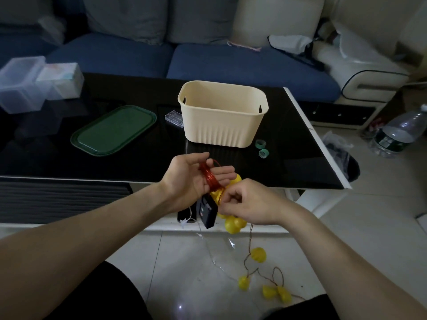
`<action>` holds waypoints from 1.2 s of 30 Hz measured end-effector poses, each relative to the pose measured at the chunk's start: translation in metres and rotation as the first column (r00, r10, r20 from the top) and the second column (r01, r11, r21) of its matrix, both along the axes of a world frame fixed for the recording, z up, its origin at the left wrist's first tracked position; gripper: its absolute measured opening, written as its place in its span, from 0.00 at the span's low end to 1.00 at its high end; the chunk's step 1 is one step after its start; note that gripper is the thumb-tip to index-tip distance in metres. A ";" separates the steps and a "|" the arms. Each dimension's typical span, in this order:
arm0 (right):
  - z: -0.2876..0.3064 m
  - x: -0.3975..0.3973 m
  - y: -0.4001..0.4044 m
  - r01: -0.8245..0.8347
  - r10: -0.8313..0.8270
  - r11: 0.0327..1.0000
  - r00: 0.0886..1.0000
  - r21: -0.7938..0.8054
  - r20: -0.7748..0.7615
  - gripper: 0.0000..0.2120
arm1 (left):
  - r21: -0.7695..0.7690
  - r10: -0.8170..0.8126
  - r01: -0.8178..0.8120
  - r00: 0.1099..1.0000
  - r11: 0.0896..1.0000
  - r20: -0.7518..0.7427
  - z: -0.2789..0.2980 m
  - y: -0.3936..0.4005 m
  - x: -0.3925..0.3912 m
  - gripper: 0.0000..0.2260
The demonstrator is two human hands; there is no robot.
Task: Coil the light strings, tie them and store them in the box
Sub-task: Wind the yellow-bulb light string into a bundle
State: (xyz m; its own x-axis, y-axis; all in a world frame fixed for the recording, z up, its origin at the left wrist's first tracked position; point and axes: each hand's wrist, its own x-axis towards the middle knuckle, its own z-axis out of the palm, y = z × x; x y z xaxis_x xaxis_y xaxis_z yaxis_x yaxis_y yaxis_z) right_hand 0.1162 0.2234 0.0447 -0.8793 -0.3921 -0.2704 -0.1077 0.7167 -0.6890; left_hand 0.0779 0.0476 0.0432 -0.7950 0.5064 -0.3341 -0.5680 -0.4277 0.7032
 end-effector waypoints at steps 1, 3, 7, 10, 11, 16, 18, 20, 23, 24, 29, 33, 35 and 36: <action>0.000 0.001 -0.002 -0.007 0.007 1.000 1.000 0.015 -0.008 0.06 | -0.021 -0.012 0.011 1.000 1.000 -0.026 -0.001 0.002 0.001 0.10; 0.003 0.001 -0.003 -0.005 0.005 1.000 0.999 0.000 -0.033 0.07 | -0.110 -0.033 0.024 0.996 0.994 -0.078 -0.002 0.009 0.004 0.11; 0.010 0.000 0.003 0.087 -0.087 0.982 0.996 -0.166 0.004 0.05 | -0.319 -0.058 0.008 0.988 0.948 -0.146 -0.013 0.023 0.013 0.14; 0.010 -0.002 0.012 0.128 -0.130 0.976 0.992 -0.177 0.000 0.04 | -0.427 -0.146 0.029 0.958 0.904 -0.245 -0.019 0.027 0.017 0.15; 0.009 -0.003 0.015 0.140 -0.146 0.978 0.989 -0.157 -0.027 0.04 | -0.465 -0.200 0.054 0.941 0.884 -0.271 -0.018 0.026 0.018 0.15; 0.000 -0.008 0.027 0.225 -0.247 0.962 0.959 -0.153 -0.137 0.10 | -0.600 -0.333 0.092 0.893 0.795 -0.304 -0.020 0.027 0.021 0.14; 0.000 -0.008 0.029 0.203 -0.231 0.963 0.960 -0.178 -0.158 0.12 | -0.606 -0.349 0.130 0.900 0.785 -0.259 -0.022 0.028 0.021 0.13; -0.001 -0.008 0.030 0.147 -0.181 0.962 0.974 -0.232 -0.133 0.13 | -0.603 -0.410 0.212 0.887 0.769 -0.211 -0.020 0.027 0.022 0.14; -0.001 -0.009 0.032 0.099 -0.122 0.961 0.989 -0.258 -0.077 0.14 | -0.645 -0.495 0.280 0.851 0.711 -0.176 -0.021 0.022 0.023 0.17; -0.001 -0.009 0.032 0.089 -0.105 0.965 0.993 -0.246 -0.051 0.15 | -0.649 -0.515 0.299 0.840 0.699 -0.168 -0.022 0.020 0.023 0.17; -0.004 -0.010 0.031 0.025 -0.010 0.981 0.997 -0.192 0.078 0.15 | -0.653 -0.609 0.382 0.778 0.654 -0.155 -0.023 0.014 0.025 0.19; -0.003 -0.008 0.030 0.001 0.026 0.978 0.992 -0.209 0.125 0.17 | -0.651 -0.593 0.378 0.794 0.658 -0.138 -0.021 0.015 0.026 0.19; -0.005 -0.009 0.026 0.020 -0.007 0.982 0.997 -0.188 0.073 0.17 | -0.618 -0.559 0.386 0.823 0.686 -0.106 -0.021 0.015 0.024 0.19; -0.007 -0.010 0.024 0.032 -0.024 0.984 0.999 -0.177 0.048 0.16 | -0.600 -0.548 0.392 0.831 0.697 -0.093 -0.021 0.015 0.023 0.19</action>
